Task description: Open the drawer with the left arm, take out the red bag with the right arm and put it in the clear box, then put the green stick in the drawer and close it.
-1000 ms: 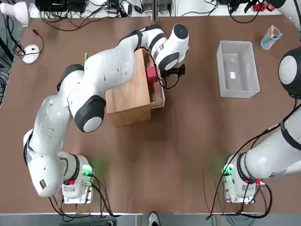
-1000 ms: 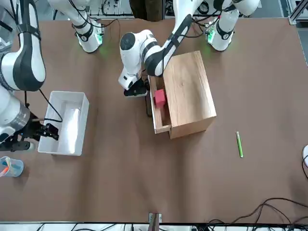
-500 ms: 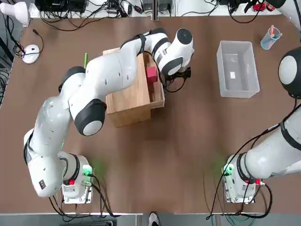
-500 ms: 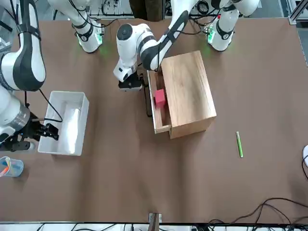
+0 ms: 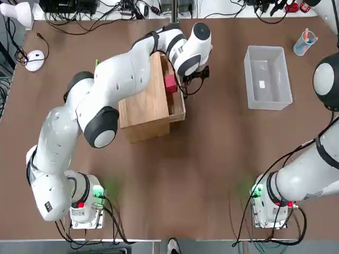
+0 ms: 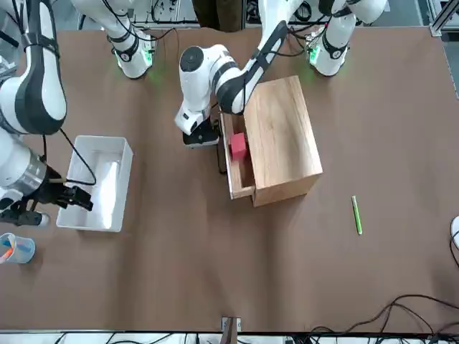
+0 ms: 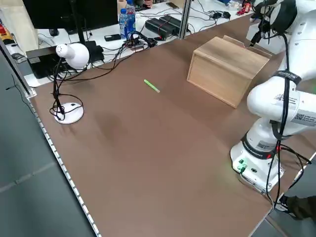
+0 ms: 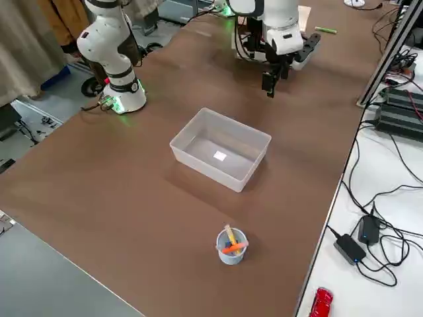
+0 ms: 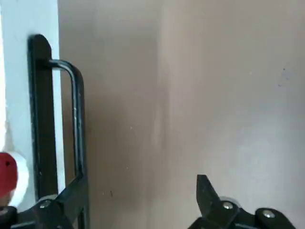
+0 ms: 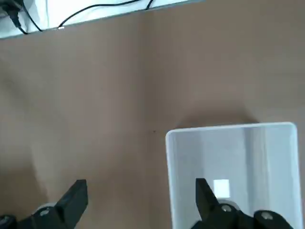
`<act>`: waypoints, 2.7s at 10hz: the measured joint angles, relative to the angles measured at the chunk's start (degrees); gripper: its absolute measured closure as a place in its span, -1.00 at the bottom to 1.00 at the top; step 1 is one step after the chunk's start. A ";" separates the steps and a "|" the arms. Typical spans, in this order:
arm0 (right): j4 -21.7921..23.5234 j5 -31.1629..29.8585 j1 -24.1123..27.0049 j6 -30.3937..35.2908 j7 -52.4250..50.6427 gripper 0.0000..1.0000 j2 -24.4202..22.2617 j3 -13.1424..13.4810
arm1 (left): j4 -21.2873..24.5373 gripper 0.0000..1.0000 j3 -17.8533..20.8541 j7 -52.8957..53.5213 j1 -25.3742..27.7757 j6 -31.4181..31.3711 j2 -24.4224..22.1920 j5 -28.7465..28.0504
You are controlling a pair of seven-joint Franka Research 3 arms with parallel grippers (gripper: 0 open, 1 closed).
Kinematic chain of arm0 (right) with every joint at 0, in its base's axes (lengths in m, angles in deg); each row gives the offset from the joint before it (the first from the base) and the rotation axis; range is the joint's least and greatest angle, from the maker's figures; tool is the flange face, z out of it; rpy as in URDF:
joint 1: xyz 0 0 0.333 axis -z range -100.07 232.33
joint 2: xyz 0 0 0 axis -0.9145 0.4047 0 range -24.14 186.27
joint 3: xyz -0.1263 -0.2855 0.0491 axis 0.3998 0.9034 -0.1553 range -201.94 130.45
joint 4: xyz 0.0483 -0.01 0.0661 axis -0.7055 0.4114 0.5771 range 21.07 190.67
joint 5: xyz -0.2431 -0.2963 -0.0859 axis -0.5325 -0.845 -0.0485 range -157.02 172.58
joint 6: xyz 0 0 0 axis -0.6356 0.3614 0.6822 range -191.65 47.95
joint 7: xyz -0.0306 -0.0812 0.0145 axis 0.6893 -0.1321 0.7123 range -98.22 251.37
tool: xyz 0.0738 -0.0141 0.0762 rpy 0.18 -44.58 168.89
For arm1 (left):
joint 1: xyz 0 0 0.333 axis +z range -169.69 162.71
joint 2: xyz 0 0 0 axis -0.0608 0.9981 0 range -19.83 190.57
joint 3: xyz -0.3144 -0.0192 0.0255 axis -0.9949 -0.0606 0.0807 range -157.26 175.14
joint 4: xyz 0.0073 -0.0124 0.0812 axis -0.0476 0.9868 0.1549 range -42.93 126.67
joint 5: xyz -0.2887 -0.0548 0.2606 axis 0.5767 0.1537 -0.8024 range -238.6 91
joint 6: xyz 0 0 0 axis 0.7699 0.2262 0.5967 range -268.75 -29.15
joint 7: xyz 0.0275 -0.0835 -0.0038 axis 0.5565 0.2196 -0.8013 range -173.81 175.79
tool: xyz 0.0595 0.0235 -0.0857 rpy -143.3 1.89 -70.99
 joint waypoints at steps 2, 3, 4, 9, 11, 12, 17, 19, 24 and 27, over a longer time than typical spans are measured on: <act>-0.24 0.04 -3.90 0.72 13.19 -1.00 -0.02 -0.12 | 0.11 -1.00 0.00 0.00 -0.23 1.10 0.07 0.00; -0.40 0.05 -5.63 1.18 18.62 -1.00 -0.05 -0.16 | 0.20 -1.00 0.00 0.00 -0.31 1.26 0.13 0.00; -0.57 0.05 -7.18 1.37 22.90 -1.00 -0.13 -0.17 | 0.21 -1.00 -0.01 0.00 -0.32 1.60 0.16 0.00; -1.02 0.05 -11.51 1.65 38.27 -1.00 -0.67 -0.18 | -1.04 -1.00 0.21 0.00 0.01 6.63 -1.92 0.00; -1.03 0.05 -11.61 1.73 39.47 -1.00 -0.67 -0.12 | -1.18 -1.00 0.46 0.23 3.33 11.31 -6.72 0.00; -1.05 0.07 -11.78 1.75 41.13 -1.00 -0.67 -0.11 | -0.26 -1.00 0.38 1.85 6.33 13.72 -9.24 0.00; -1.09 0.30 -23.95 1.78 75.04 -1.00 -0.65 -0.69 | 23.06 -1.00 0.23 20.13 21.79 11.69 -29.13 0.68; -0.77 0.32 -29.40 1.89 88.58 -1.00 -0.37 -0.76 | 30.38 -0.97 0.25 29.63 29.45 9.33 -34.59 2.74; 0.29 0.92 -39.31 -3.69 101.01 -1.00 7.23 -0.84 | 36.31 -0.96 0.76 53.87 47.06 3.60 -34.28 6.62; 0.37 1.02 -43.30 -9.75 106.28 -1.00 12.11 -0.84 | 41.15 -0.97 1.93 54.93 48.08 -11.43 -27.59 6.49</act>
